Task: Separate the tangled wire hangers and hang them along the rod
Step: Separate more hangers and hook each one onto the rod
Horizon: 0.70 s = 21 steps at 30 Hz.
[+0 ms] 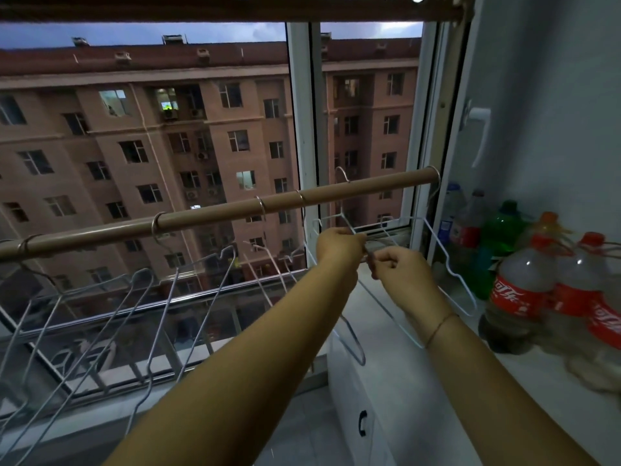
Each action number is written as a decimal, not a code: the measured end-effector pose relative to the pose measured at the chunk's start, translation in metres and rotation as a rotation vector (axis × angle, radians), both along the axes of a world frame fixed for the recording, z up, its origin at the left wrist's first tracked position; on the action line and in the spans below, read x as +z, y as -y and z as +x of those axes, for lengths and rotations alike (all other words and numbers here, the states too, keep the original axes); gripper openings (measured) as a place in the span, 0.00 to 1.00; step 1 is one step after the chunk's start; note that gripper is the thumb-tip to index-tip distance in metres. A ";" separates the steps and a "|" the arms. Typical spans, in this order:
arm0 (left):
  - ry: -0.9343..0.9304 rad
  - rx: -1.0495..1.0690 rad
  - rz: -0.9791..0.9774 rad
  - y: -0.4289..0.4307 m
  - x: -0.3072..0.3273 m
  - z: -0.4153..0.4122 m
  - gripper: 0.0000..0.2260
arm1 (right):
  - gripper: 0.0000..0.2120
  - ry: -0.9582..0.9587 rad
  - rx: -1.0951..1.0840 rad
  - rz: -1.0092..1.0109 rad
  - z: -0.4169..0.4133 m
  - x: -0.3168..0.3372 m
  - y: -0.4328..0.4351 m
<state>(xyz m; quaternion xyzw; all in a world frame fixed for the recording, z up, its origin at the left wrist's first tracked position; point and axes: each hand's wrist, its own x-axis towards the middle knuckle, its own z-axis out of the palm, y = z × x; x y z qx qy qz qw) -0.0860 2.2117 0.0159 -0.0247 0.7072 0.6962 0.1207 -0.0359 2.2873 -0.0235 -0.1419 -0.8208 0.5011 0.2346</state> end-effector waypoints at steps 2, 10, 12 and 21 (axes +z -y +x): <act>0.032 0.004 0.009 -0.003 -0.006 0.001 0.04 | 0.10 0.019 0.043 -0.018 0.002 -0.008 -0.002; -0.002 0.026 0.046 -0.010 -0.016 -0.002 0.06 | 0.10 0.008 0.103 -0.082 0.008 -0.020 -0.010; 0.011 0.033 0.046 -0.010 -0.017 -0.003 0.07 | 0.10 -0.014 0.113 -0.072 0.007 -0.020 -0.009; 0.039 -0.023 -0.052 0.003 -0.048 0.005 0.09 | 0.09 -0.024 0.065 -0.109 0.004 -0.047 -0.016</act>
